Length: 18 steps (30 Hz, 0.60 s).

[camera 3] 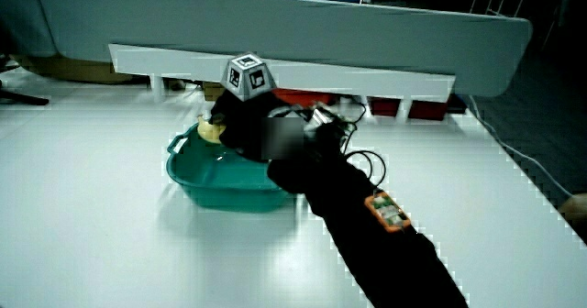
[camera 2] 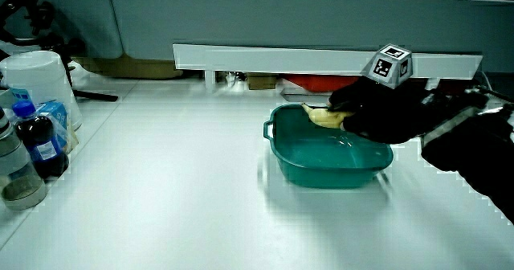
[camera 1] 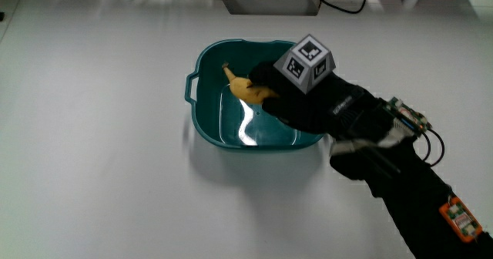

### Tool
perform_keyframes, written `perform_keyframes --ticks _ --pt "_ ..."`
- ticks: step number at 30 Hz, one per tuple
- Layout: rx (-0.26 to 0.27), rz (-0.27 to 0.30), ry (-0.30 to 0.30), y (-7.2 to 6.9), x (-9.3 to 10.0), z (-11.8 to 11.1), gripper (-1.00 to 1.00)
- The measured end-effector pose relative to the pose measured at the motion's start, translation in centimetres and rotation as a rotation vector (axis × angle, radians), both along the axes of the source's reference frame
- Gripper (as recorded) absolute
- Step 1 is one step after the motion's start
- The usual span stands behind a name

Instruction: Place banana into plate

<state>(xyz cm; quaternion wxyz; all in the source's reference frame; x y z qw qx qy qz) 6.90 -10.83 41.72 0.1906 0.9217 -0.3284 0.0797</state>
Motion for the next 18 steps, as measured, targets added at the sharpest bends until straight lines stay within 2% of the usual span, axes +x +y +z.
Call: perform_keyframes --ticks 2,10,12,16,18 --pt "-0.028 0.029 0.006 -0.6 0.0 0.7 0.00" --pt "-0.093 0.012 0.004 -0.5 -1.2 3.0 0.00" --pt "-0.123 0.008 -0.008 -0.3 -1.4 3.8 0.00" --pt "-0.177 0.012 0.037 0.0 -1.8 6.5 0.00" --pt "-0.188 0.016 0.060 0.0 -2.1 7.3 0.00"
